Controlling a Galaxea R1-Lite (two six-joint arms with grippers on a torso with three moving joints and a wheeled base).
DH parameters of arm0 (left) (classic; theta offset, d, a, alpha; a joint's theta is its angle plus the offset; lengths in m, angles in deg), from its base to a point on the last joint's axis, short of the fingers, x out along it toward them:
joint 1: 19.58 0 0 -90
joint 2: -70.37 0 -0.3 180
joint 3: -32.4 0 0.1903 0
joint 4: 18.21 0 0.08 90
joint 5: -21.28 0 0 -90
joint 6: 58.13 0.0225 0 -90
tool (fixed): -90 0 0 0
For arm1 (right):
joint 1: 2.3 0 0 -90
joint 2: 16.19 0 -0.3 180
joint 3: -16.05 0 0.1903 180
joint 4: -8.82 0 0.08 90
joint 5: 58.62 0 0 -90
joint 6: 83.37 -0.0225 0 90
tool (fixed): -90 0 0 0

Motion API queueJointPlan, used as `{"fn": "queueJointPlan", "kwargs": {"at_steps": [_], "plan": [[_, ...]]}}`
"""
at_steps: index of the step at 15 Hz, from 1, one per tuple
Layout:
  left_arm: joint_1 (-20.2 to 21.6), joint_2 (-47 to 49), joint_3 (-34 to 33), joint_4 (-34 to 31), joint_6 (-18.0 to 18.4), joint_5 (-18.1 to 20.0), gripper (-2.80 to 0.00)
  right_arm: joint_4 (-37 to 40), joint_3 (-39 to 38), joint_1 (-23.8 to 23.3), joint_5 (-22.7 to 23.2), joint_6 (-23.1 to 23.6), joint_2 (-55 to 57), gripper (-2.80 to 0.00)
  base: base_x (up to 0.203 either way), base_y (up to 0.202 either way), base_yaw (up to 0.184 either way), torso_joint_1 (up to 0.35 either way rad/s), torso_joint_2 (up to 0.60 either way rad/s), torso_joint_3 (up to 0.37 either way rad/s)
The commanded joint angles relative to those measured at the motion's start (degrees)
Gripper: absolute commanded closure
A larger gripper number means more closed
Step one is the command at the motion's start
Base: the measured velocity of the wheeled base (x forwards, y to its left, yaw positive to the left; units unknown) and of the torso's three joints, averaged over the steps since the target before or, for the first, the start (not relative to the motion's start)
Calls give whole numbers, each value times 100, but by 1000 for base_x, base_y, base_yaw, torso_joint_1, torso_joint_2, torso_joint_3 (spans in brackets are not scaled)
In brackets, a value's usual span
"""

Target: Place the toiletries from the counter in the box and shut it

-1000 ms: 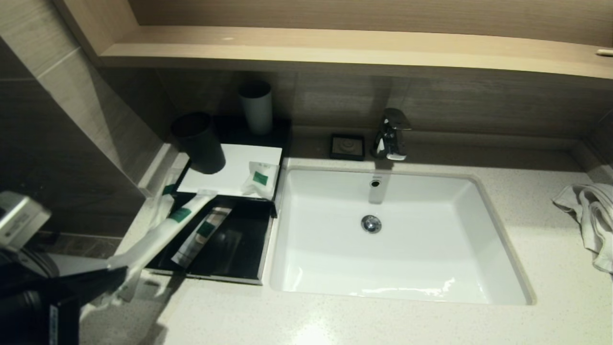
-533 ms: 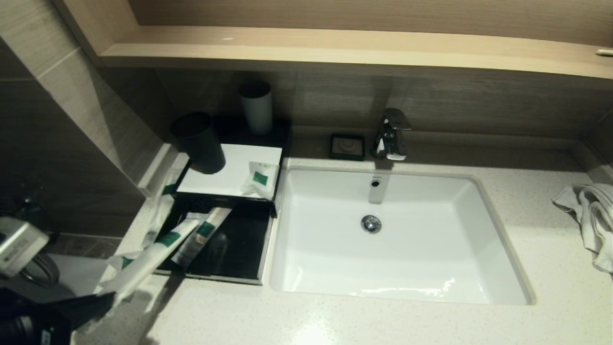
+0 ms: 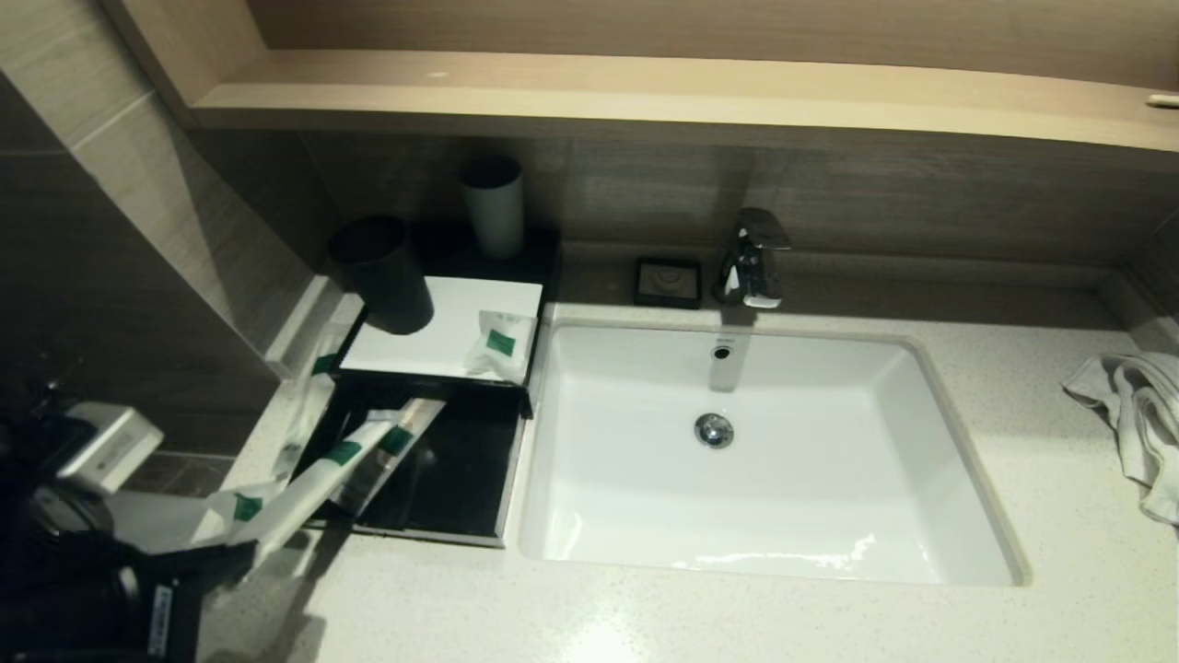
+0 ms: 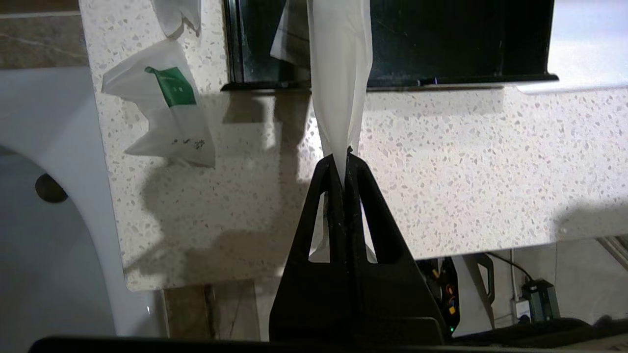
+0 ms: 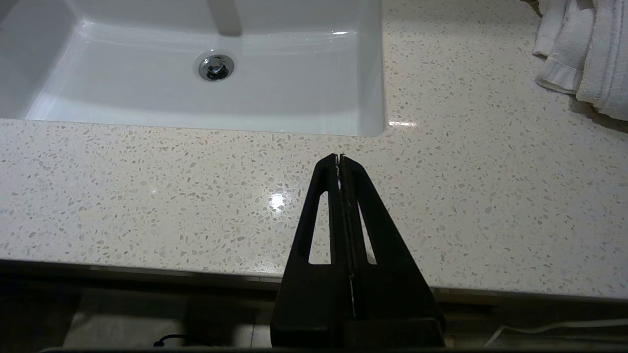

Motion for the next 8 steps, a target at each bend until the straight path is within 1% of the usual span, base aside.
{"fn": "queueJointPlan", "kwargs": {"at_steps": [1, 4, 8], "plan": [[-2, 510, -4, 329, -8, -67, 0, -1, 0, 0, 1, 2, 0, 0, 0, 0, 0, 0, 0, 0], [-2, 830, -34, 739, -6, -114, 0, -1, 0, 2, 1, 2, 0, 0, 0, 0, 0, 0, 0, 0], [-2, 1259, 24, 1041, -2, -177, 0, -1, 0, 2, 1, 2, 0, 0, 0, 0, 0, 0, 0, 0]]}}
